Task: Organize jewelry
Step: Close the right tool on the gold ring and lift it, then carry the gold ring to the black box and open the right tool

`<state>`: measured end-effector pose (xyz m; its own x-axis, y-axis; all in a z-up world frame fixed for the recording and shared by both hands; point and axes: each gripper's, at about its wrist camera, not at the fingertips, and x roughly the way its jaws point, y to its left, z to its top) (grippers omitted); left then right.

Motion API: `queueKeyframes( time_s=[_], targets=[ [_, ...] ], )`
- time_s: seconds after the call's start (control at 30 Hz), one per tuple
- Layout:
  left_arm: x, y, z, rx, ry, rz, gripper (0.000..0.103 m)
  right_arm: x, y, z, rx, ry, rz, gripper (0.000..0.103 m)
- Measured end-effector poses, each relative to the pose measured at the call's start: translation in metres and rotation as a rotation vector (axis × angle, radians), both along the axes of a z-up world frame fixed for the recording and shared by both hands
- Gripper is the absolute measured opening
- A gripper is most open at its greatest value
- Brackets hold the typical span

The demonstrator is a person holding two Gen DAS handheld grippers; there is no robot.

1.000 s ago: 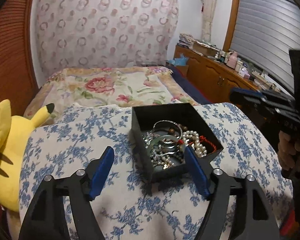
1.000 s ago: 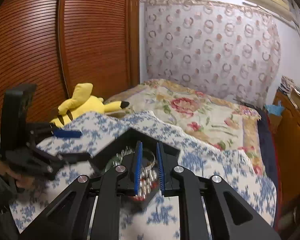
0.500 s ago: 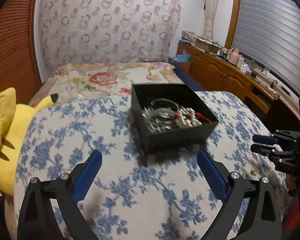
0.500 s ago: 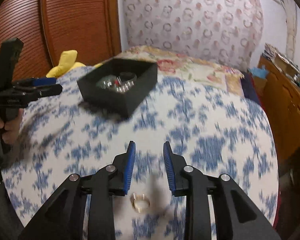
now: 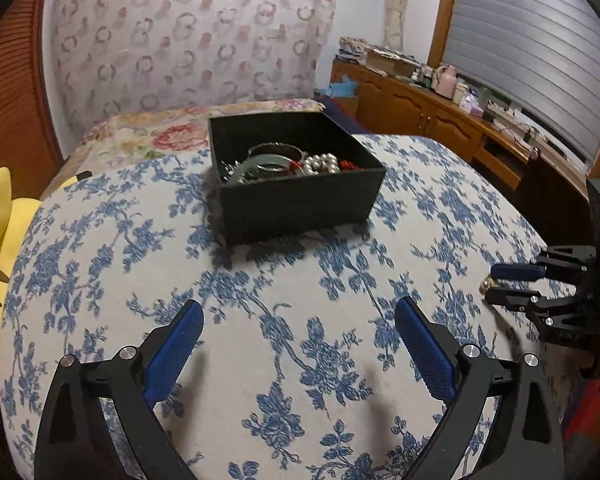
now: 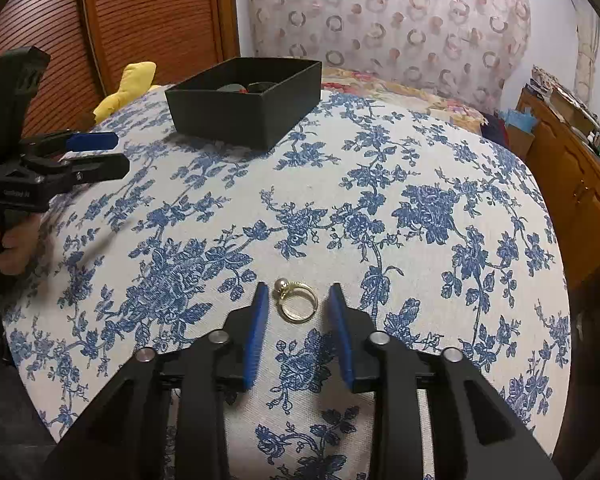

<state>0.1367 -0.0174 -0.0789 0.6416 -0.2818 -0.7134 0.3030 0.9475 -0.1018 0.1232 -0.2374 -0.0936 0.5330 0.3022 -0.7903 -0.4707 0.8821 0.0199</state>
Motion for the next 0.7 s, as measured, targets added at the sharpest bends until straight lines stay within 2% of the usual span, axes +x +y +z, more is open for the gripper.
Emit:
queueKeyframes(
  time_s=[0.23,0.27,0.3,0.5,0.7],
  targets=[
    [0.0,-0.006,-0.004,0.008,0.014,-0.011,0.093,-0.001,0.001,-0.002,-0.014,-0.003,0.013,0.036],
    [0.0,-0.006,-0.004,0.01,0.015,-0.011,0.093,-0.001,0.001,-0.002,-0.011,-0.002,0.015,0.034],
    [0.0,-0.007,-0.005,0.01,0.018,-0.013,0.093,-0.001,0.001,-0.001,-0.011,-0.004,0.017,0.022],
    [0.001,-0.008,-0.005,0.014,0.02,-0.013,0.093,0.003,0.001,0.004,0.01,-0.011,0.025,0.022],
    [0.002,-0.008,-0.004,0.015,0.017,-0.003,0.093,0.018,0.01,0.02,0.033,-0.061,0.044,0.022]
  ],
)
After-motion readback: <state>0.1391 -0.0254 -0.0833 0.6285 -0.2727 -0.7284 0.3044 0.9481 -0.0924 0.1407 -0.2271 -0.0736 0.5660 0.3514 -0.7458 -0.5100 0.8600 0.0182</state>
